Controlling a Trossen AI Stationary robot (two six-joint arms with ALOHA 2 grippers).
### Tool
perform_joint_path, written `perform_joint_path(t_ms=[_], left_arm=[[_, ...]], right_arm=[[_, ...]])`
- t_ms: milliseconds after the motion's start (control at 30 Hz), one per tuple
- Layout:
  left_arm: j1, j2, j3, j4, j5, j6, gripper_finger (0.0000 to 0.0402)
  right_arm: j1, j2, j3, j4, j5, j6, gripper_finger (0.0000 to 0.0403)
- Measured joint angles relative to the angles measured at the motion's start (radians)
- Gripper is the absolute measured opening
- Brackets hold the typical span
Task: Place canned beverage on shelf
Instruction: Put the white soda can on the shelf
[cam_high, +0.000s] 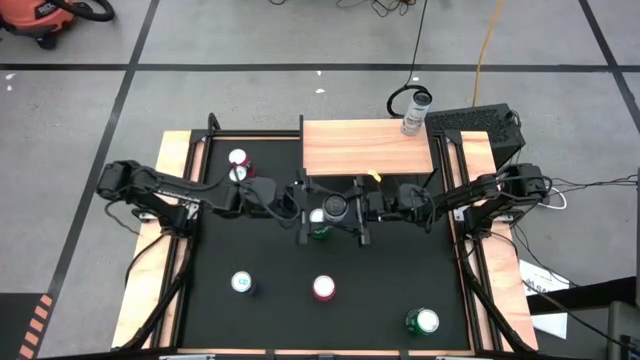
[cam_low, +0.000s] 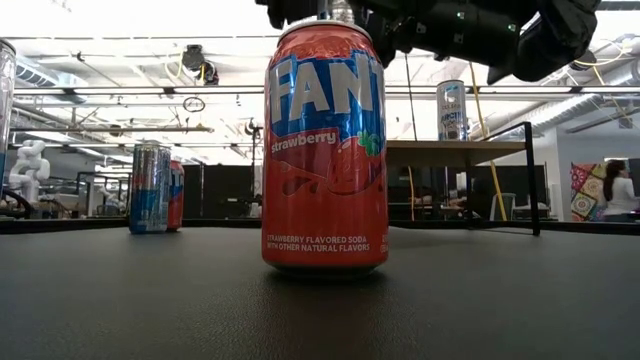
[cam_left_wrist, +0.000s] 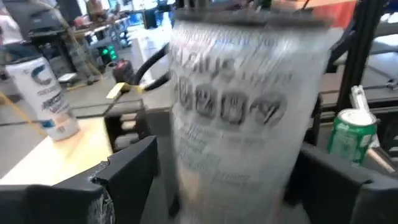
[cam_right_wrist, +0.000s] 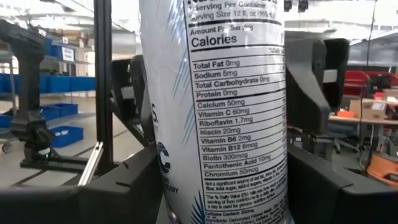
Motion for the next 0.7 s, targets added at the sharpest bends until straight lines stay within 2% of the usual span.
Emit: perform_joint_path(t_ms=[200,433,533,700], left_arm=[[0.001,0.02,0.002,0.02,0.009,0.0,0.0325],[0.004,0.02,0.002,0.02,0.009,0.002,0.0245],[0.014,0.019,0.002,-0.002,0.017,0.001,0.0223],[0.029,-0.011,0.0,-0.092,-0.042,0.0,0.023]], right_arm=[[0.001,0.0,0.0,-0.007,0.0,-0.004,0.0249],[0.0,0.0,0.0,-0.009,-0.003,-0.004,0.0252],[0.0,-0.001,0.001,-0.04,0.003,0.0,0.0268],[-0.001,-0.049,0.004,-0.186,0.079,0.049,0.0319]])
